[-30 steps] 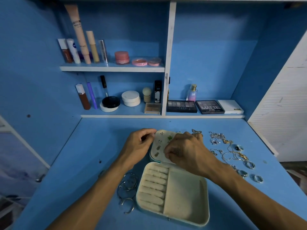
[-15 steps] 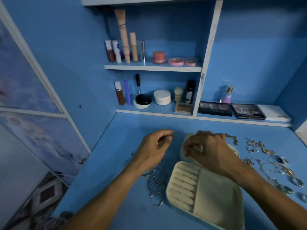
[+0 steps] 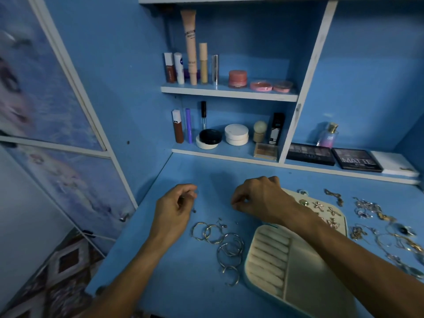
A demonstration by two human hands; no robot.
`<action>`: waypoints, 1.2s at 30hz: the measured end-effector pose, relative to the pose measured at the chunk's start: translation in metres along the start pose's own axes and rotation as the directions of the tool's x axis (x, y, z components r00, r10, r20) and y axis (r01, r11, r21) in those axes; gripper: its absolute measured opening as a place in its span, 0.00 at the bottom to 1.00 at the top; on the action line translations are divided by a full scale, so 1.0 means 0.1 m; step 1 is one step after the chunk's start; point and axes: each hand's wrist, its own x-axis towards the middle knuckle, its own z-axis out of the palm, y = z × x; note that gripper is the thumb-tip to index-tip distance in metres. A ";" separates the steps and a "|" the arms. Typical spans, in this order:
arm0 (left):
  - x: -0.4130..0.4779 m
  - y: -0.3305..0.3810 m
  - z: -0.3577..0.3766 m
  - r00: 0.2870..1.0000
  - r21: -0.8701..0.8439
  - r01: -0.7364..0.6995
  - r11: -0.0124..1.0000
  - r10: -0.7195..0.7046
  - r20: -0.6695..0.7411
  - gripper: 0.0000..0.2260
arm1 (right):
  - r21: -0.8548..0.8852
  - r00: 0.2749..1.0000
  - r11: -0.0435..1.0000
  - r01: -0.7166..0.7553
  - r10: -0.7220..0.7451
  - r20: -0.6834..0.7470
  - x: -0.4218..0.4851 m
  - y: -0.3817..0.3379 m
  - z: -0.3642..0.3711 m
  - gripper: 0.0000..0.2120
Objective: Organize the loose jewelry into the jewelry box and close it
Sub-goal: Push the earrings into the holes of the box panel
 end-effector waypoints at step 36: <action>-0.01 -0.10 0.02 0.997 0.112 -0.068 0.991 0.065 0.033 0.07 | 0.026 0.988 0.999 0.040 -0.044 0.146 0.08 0.04 -0.09 0.05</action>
